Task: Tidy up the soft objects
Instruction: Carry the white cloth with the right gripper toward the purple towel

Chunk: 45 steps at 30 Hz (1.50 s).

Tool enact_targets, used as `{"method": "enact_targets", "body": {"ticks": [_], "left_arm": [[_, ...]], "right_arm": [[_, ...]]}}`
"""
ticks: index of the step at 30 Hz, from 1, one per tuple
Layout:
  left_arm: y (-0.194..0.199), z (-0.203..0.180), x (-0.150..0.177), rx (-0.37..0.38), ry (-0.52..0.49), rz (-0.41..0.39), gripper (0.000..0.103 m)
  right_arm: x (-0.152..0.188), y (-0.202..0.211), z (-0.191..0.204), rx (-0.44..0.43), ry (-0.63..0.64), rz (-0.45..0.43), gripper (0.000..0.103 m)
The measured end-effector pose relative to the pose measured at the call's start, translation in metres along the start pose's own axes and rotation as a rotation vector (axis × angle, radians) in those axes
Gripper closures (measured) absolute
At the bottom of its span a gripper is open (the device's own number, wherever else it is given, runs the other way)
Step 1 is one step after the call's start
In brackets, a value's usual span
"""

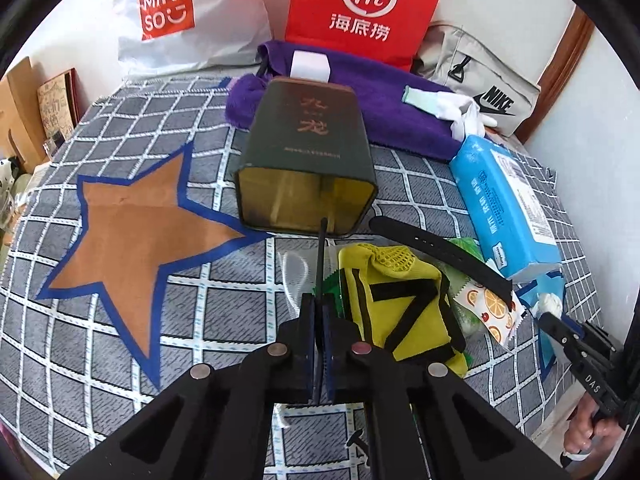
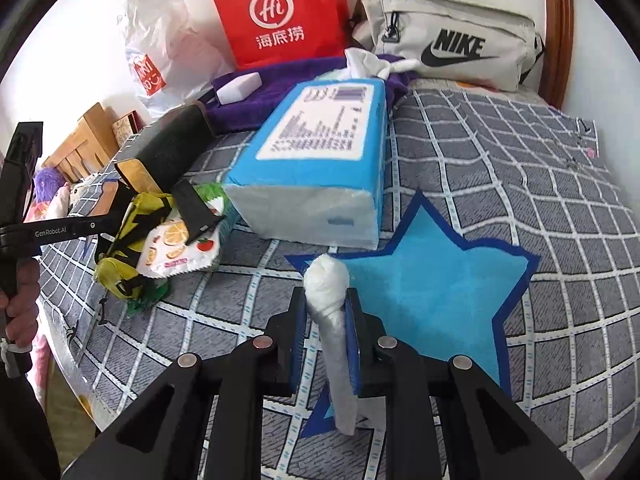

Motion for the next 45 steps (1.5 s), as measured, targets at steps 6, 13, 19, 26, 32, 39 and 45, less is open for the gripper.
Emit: {"method": "enact_targets", "body": {"ticks": [6,13,19,26,32,39,45], "left_arm": [[0.018,0.006,-0.011,0.011,0.017,-0.040,0.099],[0.033,0.008,-0.037,0.008,0.022,-0.089,0.099],[0.037,0.005,-0.065,0.001,0.016,-0.119,0.099],[0.031,0.002,-0.099,-0.015,0.010,-0.135,0.099],[0.017,0.003,-0.129,0.006,0.033,-0.123,0.099],[-0.005,-0.002,-0.163,0.004,0.027,-0.110,0.099],[-0.037,0.001,-0.187,-0.004,0.039,-0.076,0.099]], "right_arm": [[-0.019,0.017,0.007,-0.013,0.002,-0.040,0.085],[-0.054,0.029,0.016,-0.008,0.025,-0.086,0.085],[-0.090,0.029,0.021,-0.023,0.046,-0.123,0.085],[-0.132,0.019,0.024,-0.063,0.054,-0.157,0.085],[-0.171,0.000,0.020,-0.076,0.046,-0.179,0.085],[-0.216,-0.037,0.006,-0.104,-0.009,-0.182,0.085],[-0.245,-0.075,-0.004,-0.105,-0.025,-0.171,0.085]]}}
Point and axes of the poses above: each gripper's, at about its wrist camera, not at the fingertips, and y roughly against the way its jaws point, z to its left, x to its underside, the point moved 1 cm from there along -y, roughly the way its jaws point, and after that the axes turned 8 degrees about -z, right-handed, at the moved point
